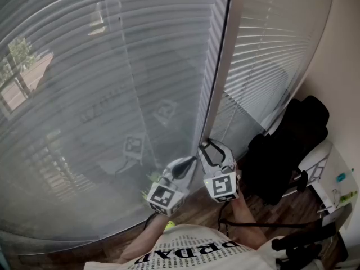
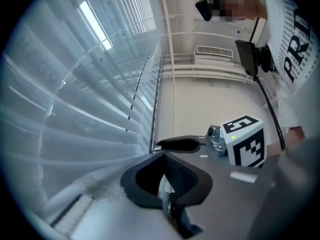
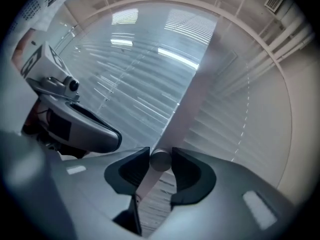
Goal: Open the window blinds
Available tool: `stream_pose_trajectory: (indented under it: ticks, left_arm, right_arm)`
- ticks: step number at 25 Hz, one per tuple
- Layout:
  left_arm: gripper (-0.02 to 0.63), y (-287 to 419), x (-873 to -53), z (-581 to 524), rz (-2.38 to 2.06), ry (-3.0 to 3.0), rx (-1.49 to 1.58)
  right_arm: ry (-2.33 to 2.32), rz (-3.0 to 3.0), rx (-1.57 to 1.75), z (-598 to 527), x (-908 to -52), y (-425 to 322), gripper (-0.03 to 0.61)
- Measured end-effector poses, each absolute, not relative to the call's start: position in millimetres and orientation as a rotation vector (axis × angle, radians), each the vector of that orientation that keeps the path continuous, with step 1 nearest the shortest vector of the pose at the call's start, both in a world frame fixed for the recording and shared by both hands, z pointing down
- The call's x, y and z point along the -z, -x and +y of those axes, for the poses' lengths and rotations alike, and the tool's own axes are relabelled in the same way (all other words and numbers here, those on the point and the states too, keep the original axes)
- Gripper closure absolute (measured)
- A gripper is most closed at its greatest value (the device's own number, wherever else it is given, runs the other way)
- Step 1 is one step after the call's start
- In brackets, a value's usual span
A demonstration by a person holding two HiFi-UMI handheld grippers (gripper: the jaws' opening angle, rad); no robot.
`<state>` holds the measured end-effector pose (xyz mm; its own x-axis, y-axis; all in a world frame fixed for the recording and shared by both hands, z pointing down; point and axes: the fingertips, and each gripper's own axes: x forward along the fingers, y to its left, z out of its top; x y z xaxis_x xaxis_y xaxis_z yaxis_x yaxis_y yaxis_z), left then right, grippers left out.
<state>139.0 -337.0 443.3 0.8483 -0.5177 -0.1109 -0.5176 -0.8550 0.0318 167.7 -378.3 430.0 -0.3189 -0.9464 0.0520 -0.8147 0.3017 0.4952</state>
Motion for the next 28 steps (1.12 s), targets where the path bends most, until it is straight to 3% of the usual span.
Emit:
stream_pose_trajectory:
  ticks: [20, 28]
  left_arm:
    - [0.62, -139, -444, -337, -0.848, -3.01, 0.189]
    - [0.62, -140, -441, -338, -0.852, -2.998, 0.205]
  right_arm:
    - [-1.812, -2.545, -0.041, -382, -439, -180, 0.445]
    - [-1.788, -2.517, 0.041, -381, -437, -179, 0.443]
